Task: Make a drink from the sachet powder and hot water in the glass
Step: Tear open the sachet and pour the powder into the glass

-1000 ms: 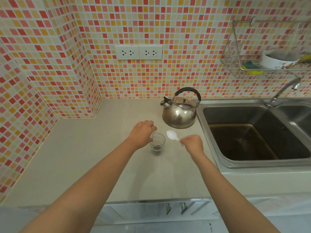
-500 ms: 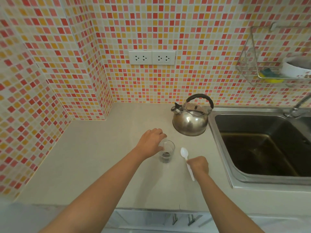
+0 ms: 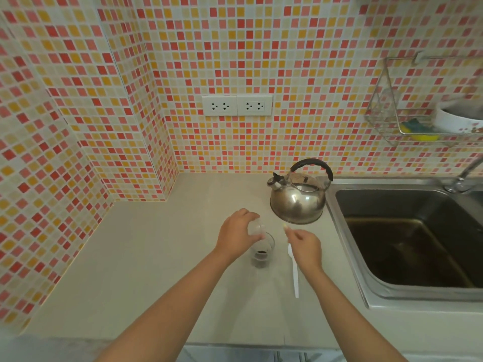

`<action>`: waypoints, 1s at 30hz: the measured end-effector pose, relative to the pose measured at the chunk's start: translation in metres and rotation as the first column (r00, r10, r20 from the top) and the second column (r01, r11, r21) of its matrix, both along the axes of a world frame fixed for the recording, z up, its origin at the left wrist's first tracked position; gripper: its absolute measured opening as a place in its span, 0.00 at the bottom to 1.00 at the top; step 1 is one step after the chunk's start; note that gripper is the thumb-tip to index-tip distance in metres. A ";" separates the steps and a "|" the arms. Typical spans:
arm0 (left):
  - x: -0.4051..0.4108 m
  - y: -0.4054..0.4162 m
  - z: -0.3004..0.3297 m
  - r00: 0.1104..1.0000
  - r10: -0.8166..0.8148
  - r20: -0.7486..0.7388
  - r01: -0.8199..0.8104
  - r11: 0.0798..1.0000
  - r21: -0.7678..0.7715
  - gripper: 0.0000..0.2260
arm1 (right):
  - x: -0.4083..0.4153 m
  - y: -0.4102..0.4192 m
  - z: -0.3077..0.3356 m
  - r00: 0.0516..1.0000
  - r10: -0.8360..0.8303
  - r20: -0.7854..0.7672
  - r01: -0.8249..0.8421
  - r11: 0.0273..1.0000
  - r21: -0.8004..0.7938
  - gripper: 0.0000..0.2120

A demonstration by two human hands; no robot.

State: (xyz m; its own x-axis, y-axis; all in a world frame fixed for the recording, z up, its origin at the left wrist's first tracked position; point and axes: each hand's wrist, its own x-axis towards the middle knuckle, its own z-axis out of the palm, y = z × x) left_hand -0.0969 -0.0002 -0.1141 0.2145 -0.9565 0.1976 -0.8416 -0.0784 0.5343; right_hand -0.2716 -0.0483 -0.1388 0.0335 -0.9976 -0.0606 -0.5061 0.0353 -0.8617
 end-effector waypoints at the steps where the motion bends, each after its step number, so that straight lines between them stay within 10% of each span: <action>1: -0.004 0.000 0.002 0.997 0.032 -0.076 -0.033 0.999 -0.014 0.23 | 0.007 -0.003 0.011 0.996 0.077 0.052 -0.080 0.996 0.045 0.24; 7: -0.020 -0.004 0.009 0.947 0.099 -0.306 -0.123 0.991 -0.058 0.22 | 0.028 -0.013 0.044 0.944 0.269 0.193 -0.295 0.948 0.122 0.11; 14: -0.008 -0.006 0.016 0.794 0.052 -0.606 -0.069 0.998 -0.004 0.05 | 0.020 -0.023 0.054 0.924 0.377 -0.071 -0.379 0.925 -0.014 0.06; 30: -0.010 -0.007 0.021 0.830 0.017 -0.557 -0.050 0.998 -0.043 0.03 | 0.013 -0.020 0.064 0.874 0.459 -0.161 -0.478 0.870 -0.118 0.05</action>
State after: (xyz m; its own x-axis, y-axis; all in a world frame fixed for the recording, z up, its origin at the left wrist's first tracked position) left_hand -0.1069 -0.0073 -0.0928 0.3352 -0.9383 0.0854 -0.3979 -0.0588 0.9155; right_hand -0.2588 -0.0678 -0.0752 0.5014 -0.8636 0.0533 -0.5330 -0.3569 -0.7672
